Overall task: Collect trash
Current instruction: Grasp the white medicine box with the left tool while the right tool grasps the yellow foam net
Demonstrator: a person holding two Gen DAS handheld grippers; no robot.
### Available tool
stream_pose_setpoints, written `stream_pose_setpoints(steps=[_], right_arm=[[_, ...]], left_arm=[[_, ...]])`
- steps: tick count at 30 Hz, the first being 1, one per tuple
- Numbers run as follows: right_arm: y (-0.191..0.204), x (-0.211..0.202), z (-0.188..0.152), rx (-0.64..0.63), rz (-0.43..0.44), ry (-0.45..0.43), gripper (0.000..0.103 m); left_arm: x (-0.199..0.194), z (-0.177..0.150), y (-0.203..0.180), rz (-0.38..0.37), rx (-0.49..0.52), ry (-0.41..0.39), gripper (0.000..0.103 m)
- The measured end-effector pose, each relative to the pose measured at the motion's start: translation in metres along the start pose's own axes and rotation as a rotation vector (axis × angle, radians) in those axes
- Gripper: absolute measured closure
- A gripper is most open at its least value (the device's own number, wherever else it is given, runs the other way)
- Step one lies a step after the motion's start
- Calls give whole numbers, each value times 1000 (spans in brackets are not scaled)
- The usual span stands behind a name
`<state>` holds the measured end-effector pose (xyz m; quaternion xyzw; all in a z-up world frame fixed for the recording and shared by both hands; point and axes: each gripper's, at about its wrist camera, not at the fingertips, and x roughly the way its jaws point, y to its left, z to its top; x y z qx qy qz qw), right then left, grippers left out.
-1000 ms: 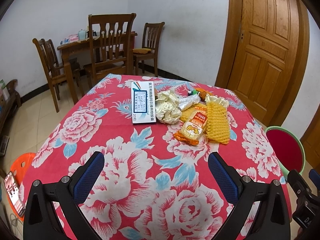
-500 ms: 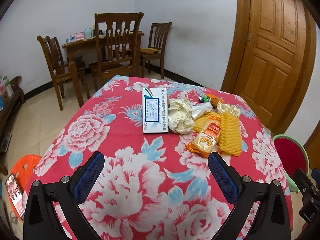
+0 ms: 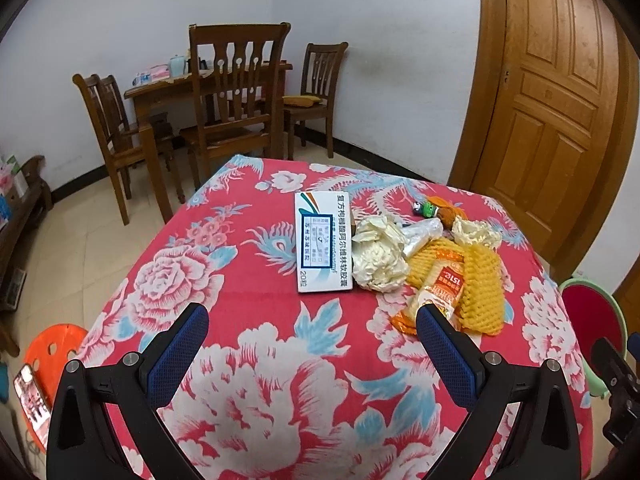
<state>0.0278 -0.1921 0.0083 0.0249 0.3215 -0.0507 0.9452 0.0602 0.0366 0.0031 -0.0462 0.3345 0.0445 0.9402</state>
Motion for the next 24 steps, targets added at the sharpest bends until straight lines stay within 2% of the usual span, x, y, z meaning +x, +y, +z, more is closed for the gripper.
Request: stream_pose_setpoints(steps=[8,14,24], right_arm=[[7,13,11,-13,30,50,2],[20,27,23,-58,54,75,2],[37,72,37,-104,88,153,2]], left_arm=[[14,15,1,-27,20,22,0],[33,28,4,-17,17,42,0],[79,38,7,2,-10,100,0]])
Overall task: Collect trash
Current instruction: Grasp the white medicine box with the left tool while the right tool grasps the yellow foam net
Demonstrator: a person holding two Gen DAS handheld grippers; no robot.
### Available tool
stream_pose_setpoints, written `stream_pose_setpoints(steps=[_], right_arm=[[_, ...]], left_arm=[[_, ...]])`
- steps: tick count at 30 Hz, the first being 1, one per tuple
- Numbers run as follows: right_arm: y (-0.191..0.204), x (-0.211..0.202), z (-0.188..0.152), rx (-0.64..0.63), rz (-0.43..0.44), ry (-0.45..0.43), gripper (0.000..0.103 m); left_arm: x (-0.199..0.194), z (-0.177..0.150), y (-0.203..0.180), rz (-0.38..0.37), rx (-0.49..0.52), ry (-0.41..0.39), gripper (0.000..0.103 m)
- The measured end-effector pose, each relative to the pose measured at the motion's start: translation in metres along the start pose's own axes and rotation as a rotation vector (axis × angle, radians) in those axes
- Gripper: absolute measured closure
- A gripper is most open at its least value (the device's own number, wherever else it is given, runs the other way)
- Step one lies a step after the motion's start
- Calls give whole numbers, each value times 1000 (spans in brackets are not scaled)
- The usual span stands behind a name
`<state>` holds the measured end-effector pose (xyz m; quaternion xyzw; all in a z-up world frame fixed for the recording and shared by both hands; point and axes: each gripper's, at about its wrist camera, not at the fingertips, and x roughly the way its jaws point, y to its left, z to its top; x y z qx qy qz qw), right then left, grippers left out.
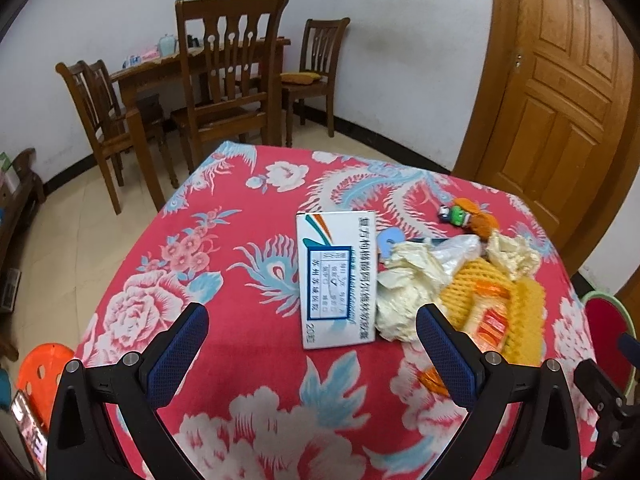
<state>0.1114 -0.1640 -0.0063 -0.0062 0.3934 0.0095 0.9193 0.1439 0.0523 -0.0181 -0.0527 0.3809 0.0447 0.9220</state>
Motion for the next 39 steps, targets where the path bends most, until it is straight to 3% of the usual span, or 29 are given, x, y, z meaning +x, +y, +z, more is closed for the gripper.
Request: stream_pose_setpoints(steps=[4,14,17,21,23,27,34,39], right_arm=[[2,17,2,12,26,30,4],[4,48,4,41,68,82,29],[7,52,3,36,87,89,36],[11,57,2,28,112,104,44],[11,60,2,30,123,109,47],[11,63,1,42,142,124,54],[13,66,-6,67,174,149,76],[12,60,-11,76,144,133,90]], left_arm=[[16,6,6,1,-44,23,1],[39,4,6,-57,-89,70,10],[39,4,7,-78,-99,61,25],[40,5,7,-119,-108,64,34],[40,4,8,-150,-111,66,48],[38,3,9,-178,-109,61,49],[23,-3,15,-266,-105,66,49],[4,-3,18,-320,-64,33,49]])
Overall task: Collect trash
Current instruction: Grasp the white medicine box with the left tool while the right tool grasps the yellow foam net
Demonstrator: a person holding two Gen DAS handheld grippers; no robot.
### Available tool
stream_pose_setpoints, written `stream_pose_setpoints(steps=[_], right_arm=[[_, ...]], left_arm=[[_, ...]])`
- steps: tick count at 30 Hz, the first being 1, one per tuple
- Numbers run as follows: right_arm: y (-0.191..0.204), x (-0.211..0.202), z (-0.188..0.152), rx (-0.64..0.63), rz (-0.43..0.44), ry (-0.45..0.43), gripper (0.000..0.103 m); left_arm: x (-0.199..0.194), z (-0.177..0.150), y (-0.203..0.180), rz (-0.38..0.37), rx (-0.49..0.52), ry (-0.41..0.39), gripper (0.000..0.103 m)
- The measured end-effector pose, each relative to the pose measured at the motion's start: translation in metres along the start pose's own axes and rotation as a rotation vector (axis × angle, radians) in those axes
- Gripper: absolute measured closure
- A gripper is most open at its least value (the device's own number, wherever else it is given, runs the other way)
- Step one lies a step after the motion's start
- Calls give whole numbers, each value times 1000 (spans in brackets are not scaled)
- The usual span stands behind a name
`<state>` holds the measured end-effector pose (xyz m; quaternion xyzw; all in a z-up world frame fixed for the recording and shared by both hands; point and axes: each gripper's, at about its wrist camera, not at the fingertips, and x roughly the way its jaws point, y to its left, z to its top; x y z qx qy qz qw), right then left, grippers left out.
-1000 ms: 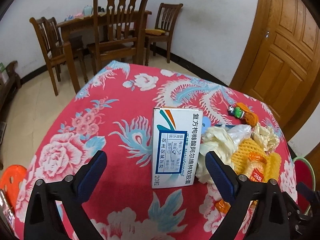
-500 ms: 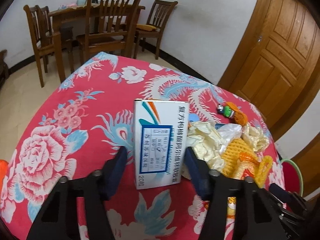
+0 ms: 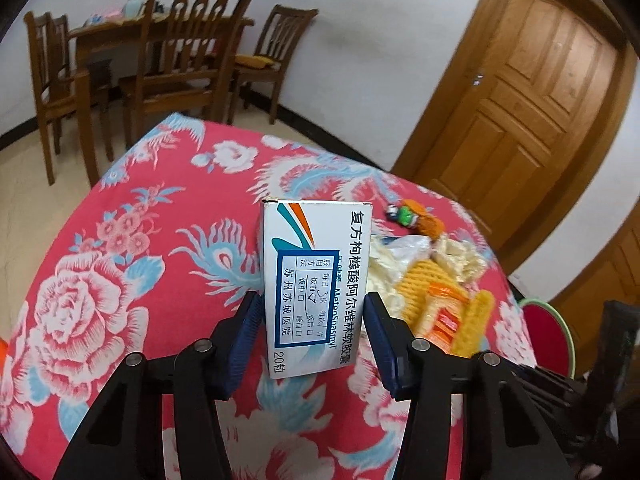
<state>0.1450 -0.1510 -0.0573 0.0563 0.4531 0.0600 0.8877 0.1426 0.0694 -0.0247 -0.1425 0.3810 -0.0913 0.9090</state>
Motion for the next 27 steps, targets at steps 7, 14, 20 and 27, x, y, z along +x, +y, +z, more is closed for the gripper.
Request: stream_pose_setpoints(steps=[7,14,20,27], right_arm=[[0,-17,-2,42,-13,-48,81],[4,-10,6,40,-29,-46,45],[4,6,9,34,2,-19,44],[-2,14,6,73,64,-3,84]], left_arm=[[-10,-4,-3,-54,40,24,49],[-14,-11,0,-29,10,19,49],[-8,-17,-2,0,-13,33,49],[-7,-20,-9,26,-12,43,49]])
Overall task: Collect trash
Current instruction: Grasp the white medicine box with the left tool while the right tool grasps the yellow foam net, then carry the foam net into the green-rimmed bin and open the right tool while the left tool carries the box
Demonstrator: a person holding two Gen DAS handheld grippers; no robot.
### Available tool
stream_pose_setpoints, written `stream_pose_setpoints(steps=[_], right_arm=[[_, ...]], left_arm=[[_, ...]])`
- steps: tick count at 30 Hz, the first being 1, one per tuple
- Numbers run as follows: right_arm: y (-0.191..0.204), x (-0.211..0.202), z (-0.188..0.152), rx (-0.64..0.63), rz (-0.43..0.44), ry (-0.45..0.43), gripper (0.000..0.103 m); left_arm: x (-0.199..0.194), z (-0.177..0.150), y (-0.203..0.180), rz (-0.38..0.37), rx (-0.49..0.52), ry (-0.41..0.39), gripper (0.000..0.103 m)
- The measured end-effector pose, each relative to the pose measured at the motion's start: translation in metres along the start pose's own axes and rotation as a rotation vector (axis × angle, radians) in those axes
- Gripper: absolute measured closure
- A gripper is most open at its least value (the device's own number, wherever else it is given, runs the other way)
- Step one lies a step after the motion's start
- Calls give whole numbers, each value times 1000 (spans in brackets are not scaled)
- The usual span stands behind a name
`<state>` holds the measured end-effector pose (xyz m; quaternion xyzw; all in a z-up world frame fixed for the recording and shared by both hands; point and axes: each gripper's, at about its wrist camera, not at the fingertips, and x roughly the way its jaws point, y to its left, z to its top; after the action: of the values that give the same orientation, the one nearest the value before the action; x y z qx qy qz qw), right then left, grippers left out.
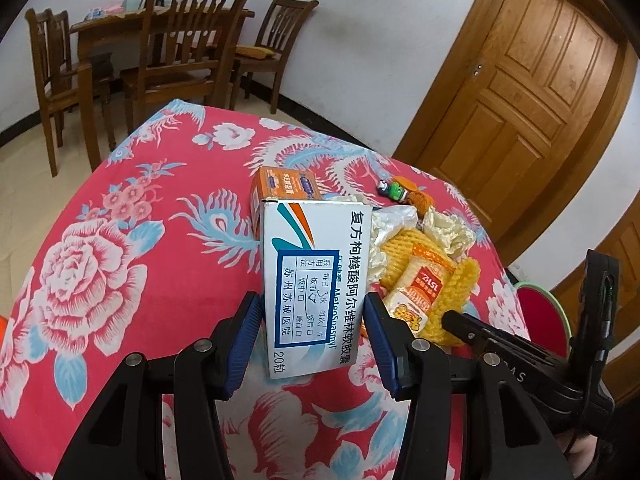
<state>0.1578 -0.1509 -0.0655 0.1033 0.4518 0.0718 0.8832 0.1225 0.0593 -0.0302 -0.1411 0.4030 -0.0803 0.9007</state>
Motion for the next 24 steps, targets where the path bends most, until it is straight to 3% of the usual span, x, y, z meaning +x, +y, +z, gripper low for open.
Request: stream_pose_setpoints(steps=[5,15,24], right_arm=[[-1,-10,-5,-6,32,-24,92],[-26,-60,-9,57,72,-128,93],[-56,-107,-13,96,47,-217,93]], left_arm=[[-5,-3,-9,4,7,-1,49],[-18,-6,-36,1,55,-13,49],[-19,-8,-75,-51,120,5,49]])
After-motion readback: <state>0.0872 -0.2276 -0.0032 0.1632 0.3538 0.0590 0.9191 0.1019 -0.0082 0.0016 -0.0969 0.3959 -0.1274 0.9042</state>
